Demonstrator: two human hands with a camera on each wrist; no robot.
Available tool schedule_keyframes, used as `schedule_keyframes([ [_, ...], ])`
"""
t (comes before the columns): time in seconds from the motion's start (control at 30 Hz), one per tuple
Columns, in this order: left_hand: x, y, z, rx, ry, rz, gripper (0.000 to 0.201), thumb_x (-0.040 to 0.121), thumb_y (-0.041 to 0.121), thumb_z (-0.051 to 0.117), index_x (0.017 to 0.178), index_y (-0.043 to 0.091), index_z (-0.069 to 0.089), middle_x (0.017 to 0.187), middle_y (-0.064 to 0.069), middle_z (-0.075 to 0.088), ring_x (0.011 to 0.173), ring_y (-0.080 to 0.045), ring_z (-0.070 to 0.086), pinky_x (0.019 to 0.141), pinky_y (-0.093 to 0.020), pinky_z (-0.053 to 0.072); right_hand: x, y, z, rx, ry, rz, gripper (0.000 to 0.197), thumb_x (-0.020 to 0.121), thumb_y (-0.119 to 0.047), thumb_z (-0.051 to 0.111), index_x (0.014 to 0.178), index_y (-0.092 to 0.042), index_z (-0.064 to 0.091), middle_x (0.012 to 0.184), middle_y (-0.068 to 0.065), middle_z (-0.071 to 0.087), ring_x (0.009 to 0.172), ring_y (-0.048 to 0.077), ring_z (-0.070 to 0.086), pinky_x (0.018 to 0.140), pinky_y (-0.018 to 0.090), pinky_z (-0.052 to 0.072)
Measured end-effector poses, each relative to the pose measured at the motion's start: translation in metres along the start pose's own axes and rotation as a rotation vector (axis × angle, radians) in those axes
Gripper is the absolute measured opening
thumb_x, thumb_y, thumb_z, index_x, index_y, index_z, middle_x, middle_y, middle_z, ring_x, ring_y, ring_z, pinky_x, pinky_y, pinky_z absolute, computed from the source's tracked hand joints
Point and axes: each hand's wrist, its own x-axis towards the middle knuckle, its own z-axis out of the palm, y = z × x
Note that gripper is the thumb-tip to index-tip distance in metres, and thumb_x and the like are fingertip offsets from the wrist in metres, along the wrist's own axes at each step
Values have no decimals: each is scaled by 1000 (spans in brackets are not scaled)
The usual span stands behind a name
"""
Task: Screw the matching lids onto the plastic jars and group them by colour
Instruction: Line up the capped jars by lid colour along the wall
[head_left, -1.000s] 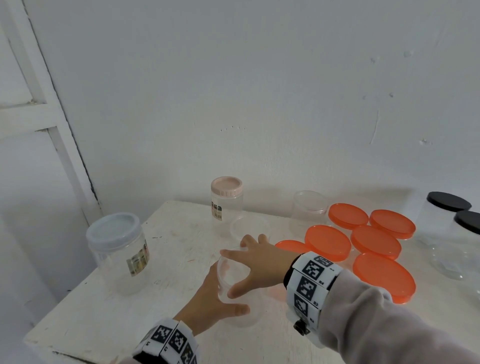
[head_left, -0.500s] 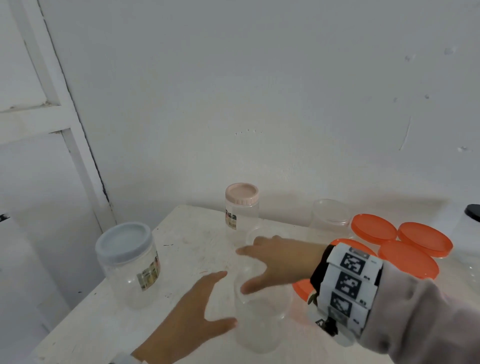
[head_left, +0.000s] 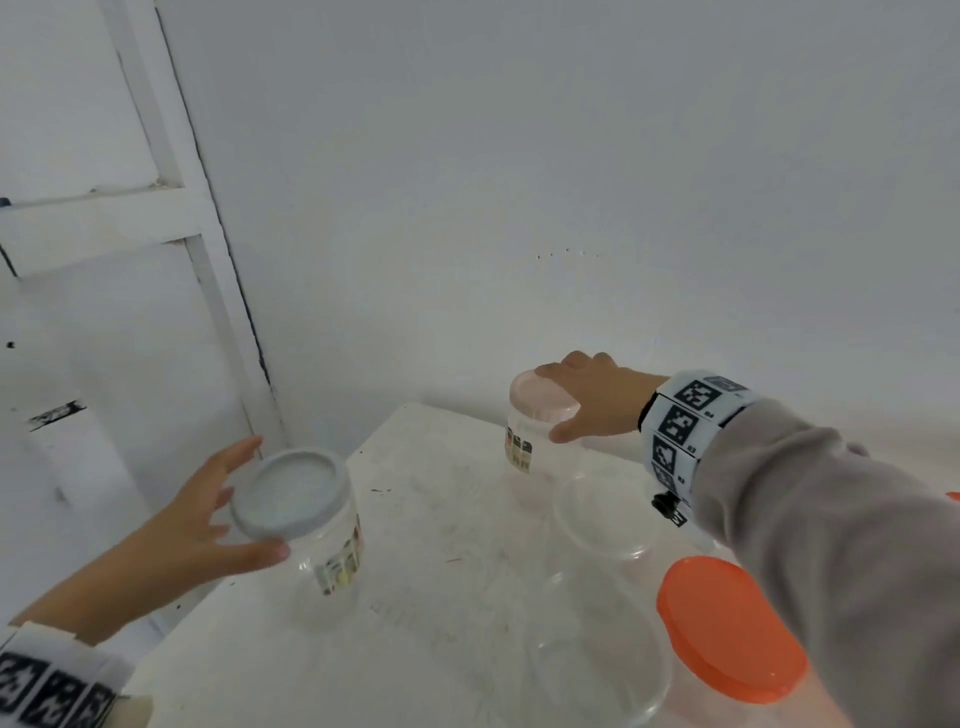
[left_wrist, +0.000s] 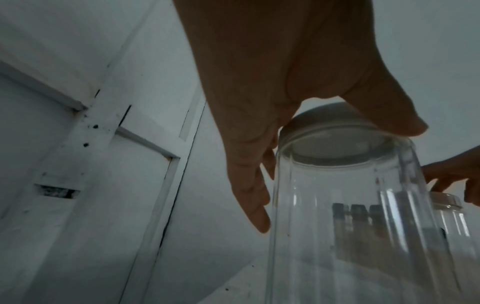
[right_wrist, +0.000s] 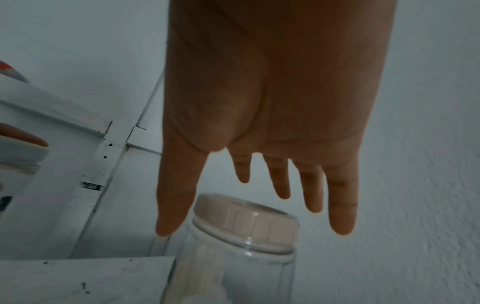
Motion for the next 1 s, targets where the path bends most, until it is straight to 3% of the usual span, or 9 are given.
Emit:
schedule_keyframes([
  [0.07,7,-14,0,-45,-31,-5,110,23,69,87,115,70,28,136,27,39,125,-10,44,103,-41,41,11,2,1,-5,-49,26,86,84,-44,67,151,-31,13,149,2,27,134,28,29,102,47,38],
  [0.23,35,-22,5,-67,-72,14,93,28,68,88,107,73,39,112,40,51,110,10,51,88,-28,43,34,8,2,83,-141,48,101,81,-42,72,153,-31,2,152,2,24,134,27,35,107,47,36],
  [0.37,69,-3,18,-148,-48,10,88,28,67,87,107,60,48,105,35,59,97,13,57,81,-24,45,49,15,3,174,-160,51,105,79,-40,75,153,-28,1,152,1,24,134,25,36,108,46,36],
  [0.53,136,27,49,-219,-8,50,84,53,40,87,124,32,44,119,12,57,108,-4,56,83,-22,45,68,21,3,145,-183,56,109,72,-50,77,153,-28,6,150,-2,26,132,21,38,107,44,38],
  [0.6,165,40,64,-210,16,88,87,54,36,83,129,25,41,121,8,54,109,-6,54,83,-22,45,76,23,1,144,-168,81,107,70,-56,76,151,-28,12,144,-1,32,110,16,53,98,40,46],
  [0.67,194,51,78,-204,43,134,85,56,35,83,129,24,41,122,7,52,109,-7,53,84,-21,45,85,24,-2,173,-127,113,101,70,-58,74,148,-23,20,138,1,37,82,10,53,87,36,51],
  [0.8,246,60,100,-167,71,168,83,66,30,85,135,20,39,128,3,49,115,-15,50,96,-30,43,104,23,-2,197,-17,178,90,72,-57,73,140,-15,31,130,7,39,94,22,53,83,34,51],
  [0.9,272,65,113,-134,47,178,83,68,33,83,135,18,38,123,6,49,108,-8,49,80,-14,39,116,19,1,208,40,237,89,73,-57,73,138,-13,33,131,9,38,105,28,57,91,40,51],
  [1.0,289,66,123,-122,35,182,82,68,34,83,134,19,38,119,9,49,105,-6,48,74,-13,38,127,17,2,215,52,262,89,73,-58,73,138,-13,32,131,10,38,106,31,58,92,43,51],
])
